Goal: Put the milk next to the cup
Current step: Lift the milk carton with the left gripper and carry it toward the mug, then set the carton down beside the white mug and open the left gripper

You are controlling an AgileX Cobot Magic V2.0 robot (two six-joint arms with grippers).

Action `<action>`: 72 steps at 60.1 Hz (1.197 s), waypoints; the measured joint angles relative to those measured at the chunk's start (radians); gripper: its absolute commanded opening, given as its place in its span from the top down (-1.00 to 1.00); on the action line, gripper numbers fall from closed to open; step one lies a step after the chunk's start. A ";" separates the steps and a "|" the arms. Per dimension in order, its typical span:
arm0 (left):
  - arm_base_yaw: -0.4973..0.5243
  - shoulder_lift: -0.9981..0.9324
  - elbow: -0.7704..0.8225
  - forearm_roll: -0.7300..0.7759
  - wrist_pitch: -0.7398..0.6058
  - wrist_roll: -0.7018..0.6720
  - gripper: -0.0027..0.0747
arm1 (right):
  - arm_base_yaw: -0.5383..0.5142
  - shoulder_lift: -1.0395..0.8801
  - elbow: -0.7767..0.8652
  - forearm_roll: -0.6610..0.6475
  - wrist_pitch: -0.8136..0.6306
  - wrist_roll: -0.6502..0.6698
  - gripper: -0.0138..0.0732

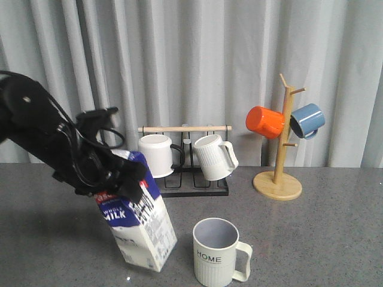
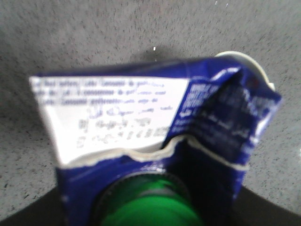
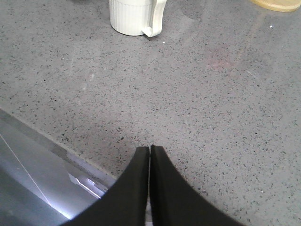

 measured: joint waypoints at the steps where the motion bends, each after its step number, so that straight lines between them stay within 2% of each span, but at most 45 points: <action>1: -0.002 0.005 0.000 0.000 0.000 0.000 0.95 | 0.000 0.000 0.000 0.000 0.000 0.000 0.70; 26: -0.019 0.070 0.000 0.003 0.008 -0.001 0.93 | 0.000 0.000 0.000 0.001 0.000 0.000 0.70; 39: -0.019 0.081 0.000 -0.003 0.022 -0.001 0.80 | 0.000 0.000 0.000 0.003 0.000 0.000 0.70; 48: -0.019 0.081 0.000 -0.024 0.032 0.007 0.56 | 0.000 0.000 0.000 0.003 0.000 0.000 0.70; 63: -0.019 0.081 0.000 -0.068 0.045 0.009 -0.06 | 0.000 0.000 0.000 0.003 0.000 0.000 0.70; 72: -0.019 0.081 0.000 -0.070 0.046 0.007 -0.36 | 0.000 0.000 0.000 0.003 0.000 0.000 0.70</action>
